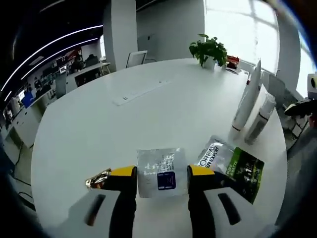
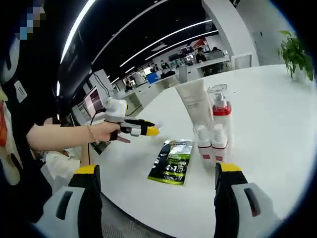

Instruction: Arrange the skincare products in the storage area until every visible bottle or jar stands upright without overlapping.

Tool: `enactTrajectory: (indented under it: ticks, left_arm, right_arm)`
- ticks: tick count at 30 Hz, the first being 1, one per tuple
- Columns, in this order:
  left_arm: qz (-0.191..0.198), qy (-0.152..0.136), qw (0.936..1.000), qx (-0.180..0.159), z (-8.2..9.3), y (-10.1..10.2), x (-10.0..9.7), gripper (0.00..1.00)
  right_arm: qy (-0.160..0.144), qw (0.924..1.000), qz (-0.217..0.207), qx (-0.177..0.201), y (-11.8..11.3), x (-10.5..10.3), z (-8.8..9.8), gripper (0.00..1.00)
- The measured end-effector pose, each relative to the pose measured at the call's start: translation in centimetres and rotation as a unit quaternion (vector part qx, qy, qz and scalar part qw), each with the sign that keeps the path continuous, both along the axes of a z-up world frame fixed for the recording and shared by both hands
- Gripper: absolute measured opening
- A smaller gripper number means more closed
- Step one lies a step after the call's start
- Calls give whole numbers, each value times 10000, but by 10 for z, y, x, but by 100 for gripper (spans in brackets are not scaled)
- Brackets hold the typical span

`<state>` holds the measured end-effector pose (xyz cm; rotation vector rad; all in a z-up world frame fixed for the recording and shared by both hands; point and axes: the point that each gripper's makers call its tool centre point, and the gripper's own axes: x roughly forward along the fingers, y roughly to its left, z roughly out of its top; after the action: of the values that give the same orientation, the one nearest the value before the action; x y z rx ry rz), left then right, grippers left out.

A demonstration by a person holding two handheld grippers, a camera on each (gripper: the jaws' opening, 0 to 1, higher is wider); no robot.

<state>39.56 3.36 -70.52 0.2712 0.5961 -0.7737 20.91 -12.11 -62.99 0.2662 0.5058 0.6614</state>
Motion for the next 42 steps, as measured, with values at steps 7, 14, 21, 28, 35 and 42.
enactTrajectory:
  ticks: [7,14,21,28,35,42]
  left_arm:
    - [-283,-204,9993,-140,33,0,-51,37]
    - [-597,-358,9971,-316,64,-5,-103,37]
    - [-886,-466,9942,-391,87,-18,-144,37]
    - [-998,-581,9928,-324,100,-16,-167,37]
    - [-1076,-676,9916,-248,113,-10,-184,37]
    - [-1357,-825,9873,-27,123,-15,-197,37]
  right_arm:
    - [-178,9986,459,211,26,6,17,87]
    - [-296,9953,816,437,44,21,33,79]
    - [-159,9921,1127,534,62,29,34,69]
    - [-12,9878,1421,637,79,24,34,62]
    - [132,9818,1751,718,92,18,38,52]
    - [384,9742,2072,805,104,11,40,45]
